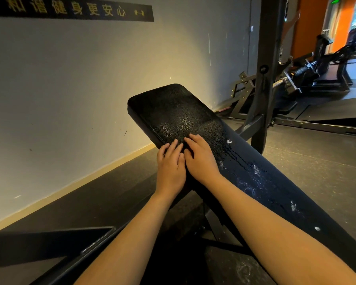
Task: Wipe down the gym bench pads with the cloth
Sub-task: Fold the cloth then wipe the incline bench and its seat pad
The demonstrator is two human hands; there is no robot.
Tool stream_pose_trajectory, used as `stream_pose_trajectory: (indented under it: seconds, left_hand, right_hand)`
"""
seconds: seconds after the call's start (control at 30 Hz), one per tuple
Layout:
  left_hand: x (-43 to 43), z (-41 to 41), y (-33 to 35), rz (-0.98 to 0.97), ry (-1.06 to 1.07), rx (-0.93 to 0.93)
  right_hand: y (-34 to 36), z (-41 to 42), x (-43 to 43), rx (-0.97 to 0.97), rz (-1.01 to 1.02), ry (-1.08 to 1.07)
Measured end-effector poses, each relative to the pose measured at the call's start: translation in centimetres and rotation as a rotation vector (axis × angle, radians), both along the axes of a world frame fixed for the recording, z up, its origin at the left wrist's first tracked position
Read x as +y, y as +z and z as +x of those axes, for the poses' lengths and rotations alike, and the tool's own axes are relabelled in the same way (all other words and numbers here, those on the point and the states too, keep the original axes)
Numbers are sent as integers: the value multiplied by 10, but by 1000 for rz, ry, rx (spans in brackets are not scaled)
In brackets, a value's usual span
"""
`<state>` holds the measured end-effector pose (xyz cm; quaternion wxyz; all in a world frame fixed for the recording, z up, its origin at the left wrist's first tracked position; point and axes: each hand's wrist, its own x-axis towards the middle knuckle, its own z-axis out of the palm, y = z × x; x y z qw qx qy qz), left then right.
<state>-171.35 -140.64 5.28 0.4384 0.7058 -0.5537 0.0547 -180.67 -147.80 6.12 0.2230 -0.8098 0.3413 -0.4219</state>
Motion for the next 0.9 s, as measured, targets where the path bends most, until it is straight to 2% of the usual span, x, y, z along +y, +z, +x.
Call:
stream_pose_trajectory:
  seconds: [0.17, 0.33, 0.43, 0.53, 0.7, 0.8, 0.9]
  left_hand:
    - [-6, 5, -17, -38, 8, -57]
    - [-4, 3, -17, -22, 17, -73]
    - [-5, -3, -13, -59, -5, 56]
    - [-7, -7, -10, -105, -29, 184]
    - [3, 1, -15, -6, -32, -23]
    - [1, 1, -16, -15, -11, -31]
    - [-4, -5, -14, -42, 43, -24]
  right_hand:
    - [-2, 0, -17, 107, -138, -97]
    - [1, 3, -26, 32, -19, -136]
    - [-4, 0, -5, -39, -22, -113]
    - [-20, -11, 18, 11, -117, -66]
    - [-11, -19, -12, 109, -122, -42]
    - [1, -13, -28, 56, -18, -104]
    - [-5, -4, -8, 11, -50, -115]
